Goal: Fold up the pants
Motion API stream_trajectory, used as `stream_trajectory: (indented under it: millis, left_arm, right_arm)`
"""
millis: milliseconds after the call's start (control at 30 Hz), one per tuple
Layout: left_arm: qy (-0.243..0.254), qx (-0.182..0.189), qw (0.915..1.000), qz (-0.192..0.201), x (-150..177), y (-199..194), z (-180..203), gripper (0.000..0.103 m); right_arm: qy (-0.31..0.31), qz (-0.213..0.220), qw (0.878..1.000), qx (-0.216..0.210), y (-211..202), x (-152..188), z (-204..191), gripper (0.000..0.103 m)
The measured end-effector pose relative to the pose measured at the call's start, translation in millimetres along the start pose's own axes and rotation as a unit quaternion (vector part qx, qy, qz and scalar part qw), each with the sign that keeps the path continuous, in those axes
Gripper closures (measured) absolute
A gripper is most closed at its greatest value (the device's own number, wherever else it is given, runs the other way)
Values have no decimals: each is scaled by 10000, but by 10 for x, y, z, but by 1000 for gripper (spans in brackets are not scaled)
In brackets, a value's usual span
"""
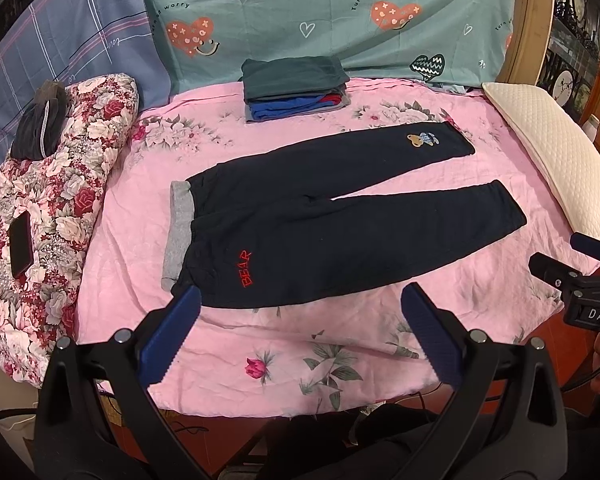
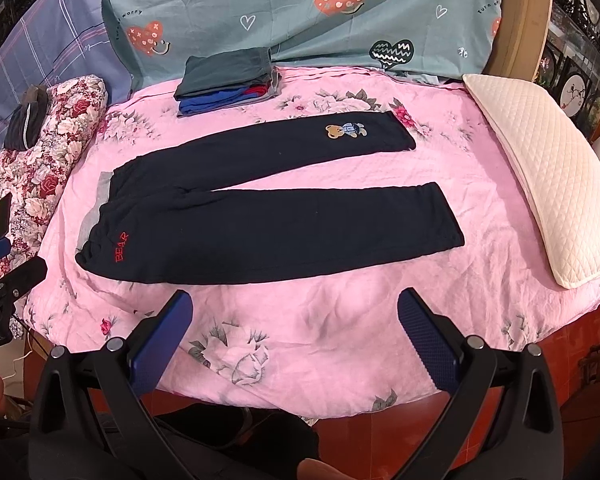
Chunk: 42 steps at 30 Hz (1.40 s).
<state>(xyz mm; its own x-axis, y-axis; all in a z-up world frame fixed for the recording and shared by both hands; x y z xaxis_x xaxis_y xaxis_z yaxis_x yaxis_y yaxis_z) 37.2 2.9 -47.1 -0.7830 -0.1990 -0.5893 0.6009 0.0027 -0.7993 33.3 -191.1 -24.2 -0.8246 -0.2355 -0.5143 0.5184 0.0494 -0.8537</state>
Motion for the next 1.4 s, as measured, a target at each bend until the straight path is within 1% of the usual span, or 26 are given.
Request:
stream_trajectory:
  millis: [833,1400]
  left_arm:
    - [-19,16,10000,-63,-41,92,-56,2]
    - [4,28,10000,-80,-70,76,-33,2]
  right_arm:
    - [-79,-90,9999,-30,79,-71,-38,1]
    - [-77,-117,9999,-15,89,-90,-53,1]
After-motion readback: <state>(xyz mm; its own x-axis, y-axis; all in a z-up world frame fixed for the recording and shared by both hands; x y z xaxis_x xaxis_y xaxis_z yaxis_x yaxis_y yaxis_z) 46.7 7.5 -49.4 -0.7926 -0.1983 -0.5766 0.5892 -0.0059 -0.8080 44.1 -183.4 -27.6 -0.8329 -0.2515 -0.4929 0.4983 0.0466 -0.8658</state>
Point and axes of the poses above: each gripper's, at about its wrist camera, not at the fingertips, and y roughly the way its jaws point, z to its right, x to its underside, the point moved 5 cm from there along y, roughly the way its jaws point, and after that the axes turned 15 degrees about -y, right-handed, at the moved point
